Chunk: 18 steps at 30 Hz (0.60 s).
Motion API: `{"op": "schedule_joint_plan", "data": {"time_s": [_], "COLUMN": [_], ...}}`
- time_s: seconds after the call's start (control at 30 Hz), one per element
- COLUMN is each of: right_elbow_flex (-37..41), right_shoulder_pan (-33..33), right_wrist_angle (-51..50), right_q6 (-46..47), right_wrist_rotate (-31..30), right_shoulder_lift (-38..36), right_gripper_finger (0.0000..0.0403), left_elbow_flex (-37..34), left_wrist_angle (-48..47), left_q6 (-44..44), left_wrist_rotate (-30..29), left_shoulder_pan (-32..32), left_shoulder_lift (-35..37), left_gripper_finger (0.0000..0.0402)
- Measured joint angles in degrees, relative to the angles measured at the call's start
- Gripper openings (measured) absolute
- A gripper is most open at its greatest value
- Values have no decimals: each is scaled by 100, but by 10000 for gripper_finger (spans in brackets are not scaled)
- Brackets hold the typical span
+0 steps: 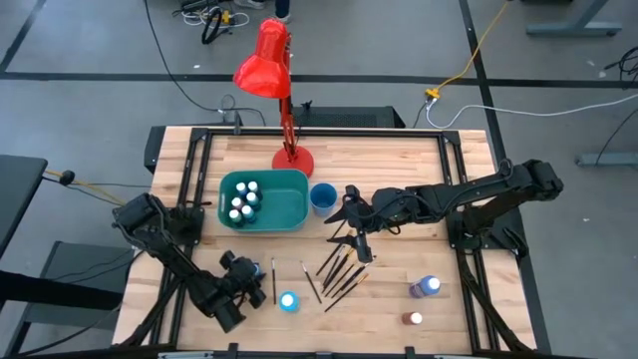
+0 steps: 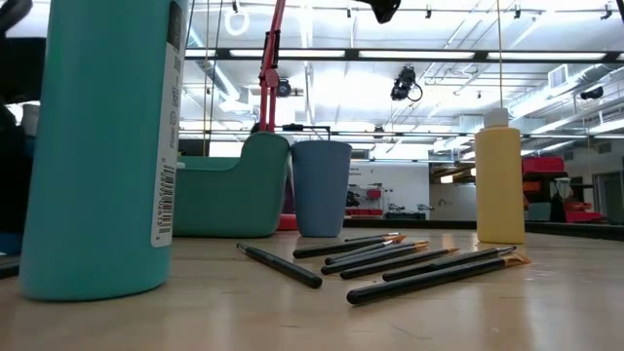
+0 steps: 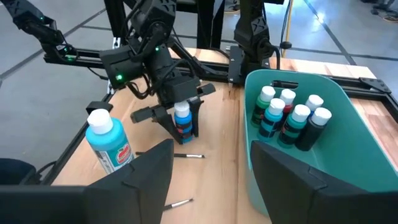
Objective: Pick & Place Paint Supplies
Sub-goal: Put the light blue paint bottle into the green bin
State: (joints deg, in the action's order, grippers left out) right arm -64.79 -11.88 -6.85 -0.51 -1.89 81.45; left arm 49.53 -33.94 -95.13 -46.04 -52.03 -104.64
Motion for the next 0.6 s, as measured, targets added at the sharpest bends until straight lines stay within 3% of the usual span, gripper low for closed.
{"op": "schedule_joint_plan", "data": {"time_s": [0.13, 0.3, 0.47, 0.6], "right_elbow_flex": [0, 0, 0, 0], "right_shoulder_pan": [0, 0, 0, -2], "right_wrist_angle": [-14, -45, -55, -66], "right_q6": [-11, -12, -11, -10], "right_wrist_rotate": [0, 0, 0, 0], "right_shoulder_lift": [0, 0, 0, 0], "right_gripper_finger": [224, 224, 224, 224], "left_elbow_flex": [111, 523, 1048, 1308], "left_wrist_angle": [-76, -1180, -2178, -2342], "left_q6": [-8, -28, 45, 285], "left_wrist_rotate": [124, 672, 704, 897], "left_shoulder_pan": [13, 17, 24, 28], "left_shoulder_lift": [2, 2, 7, 7], "left_gripper_finger": [190, 190, 190, 190]}}
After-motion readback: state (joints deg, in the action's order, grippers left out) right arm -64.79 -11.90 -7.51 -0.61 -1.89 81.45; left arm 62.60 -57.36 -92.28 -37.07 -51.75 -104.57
